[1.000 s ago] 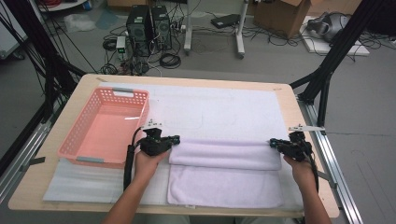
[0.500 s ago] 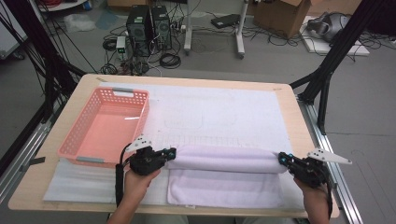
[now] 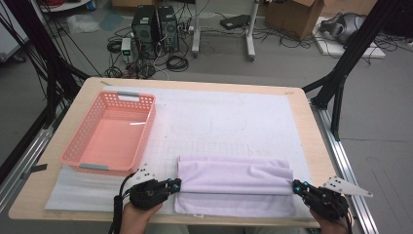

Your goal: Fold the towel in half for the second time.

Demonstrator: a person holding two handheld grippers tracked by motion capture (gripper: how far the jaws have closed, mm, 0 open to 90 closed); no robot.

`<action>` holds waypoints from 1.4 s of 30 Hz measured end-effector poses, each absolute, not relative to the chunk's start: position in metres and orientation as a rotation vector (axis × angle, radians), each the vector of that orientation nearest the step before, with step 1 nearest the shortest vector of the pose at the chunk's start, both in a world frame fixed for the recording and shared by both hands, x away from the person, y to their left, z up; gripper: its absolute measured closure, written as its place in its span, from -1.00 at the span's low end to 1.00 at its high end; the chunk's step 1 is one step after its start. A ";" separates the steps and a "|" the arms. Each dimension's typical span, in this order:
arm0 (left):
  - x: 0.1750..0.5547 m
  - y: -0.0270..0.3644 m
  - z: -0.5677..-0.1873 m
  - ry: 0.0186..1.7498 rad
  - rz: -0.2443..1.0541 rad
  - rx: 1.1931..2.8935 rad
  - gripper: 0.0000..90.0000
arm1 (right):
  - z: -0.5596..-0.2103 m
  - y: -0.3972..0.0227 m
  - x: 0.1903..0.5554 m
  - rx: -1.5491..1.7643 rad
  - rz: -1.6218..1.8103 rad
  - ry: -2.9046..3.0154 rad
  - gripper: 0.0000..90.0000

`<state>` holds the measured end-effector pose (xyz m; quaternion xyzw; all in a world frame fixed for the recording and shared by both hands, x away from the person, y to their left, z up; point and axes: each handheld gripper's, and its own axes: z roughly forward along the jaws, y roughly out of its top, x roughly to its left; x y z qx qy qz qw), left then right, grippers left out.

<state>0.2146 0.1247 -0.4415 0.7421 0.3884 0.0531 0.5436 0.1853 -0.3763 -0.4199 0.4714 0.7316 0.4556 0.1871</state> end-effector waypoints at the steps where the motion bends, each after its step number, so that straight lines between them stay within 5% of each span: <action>1: 0.213 0.125 -0.442 0.926 0.121 1.760 0.85 | -0.421 -0.377 0.183 1.339 1.281 2.069 0.85; 4: 0.213 0.129 -0.443 0.988 0.098 1.730 0.23 | -0.422 -0.377 0.178 1.376 1.245 2.068 0.41; 6: 0.215 0.131 -0.441 1.001 0.099 1.695 0.13 | -0.419 -0.379 0.177 1.396 1.281 2.033 0.32; 13: 0.229 0.119 -0.445 1.015 0.070 1.730 0.19 | -0.424 -0.367 0.196 1.423 1.194 2.057 0.44; 16: 0.229 0.112 -0.450 1.011 0.091 1.772 0.65 | -0.427 -0.368 0.201 1.425 1.195 2.080 0.87; 18: 0.226 0.112 -0.450 0.998 0.099 1.769 0.93 | -0.425 -0.369 0.199 1.427 1.218 2.086 0.90; 27: 0.201 0.133 -0.441 0.945 0.059 1.747 0.94 | -0.416 -0.393 0.170 1.432 1.363 2.032 0.92; 31: 0.189 0.135 -0.445 0.933 0.023 1.781 0.74 | -0.419 -0.393 0.160 1.441 1.332 2.089 0.88; 35: 0.192 0.138 -0.443 0.973 0.006 1.728 0.18 | -0.418 -0.394 0.156 1.488 1.252 2.051 0.37; 42: 0.220 0.131 -0.437 1.011 0.074 1.696 0.07 | -0.416 -0.380 0.173 1.438 1.243 2.038 0.26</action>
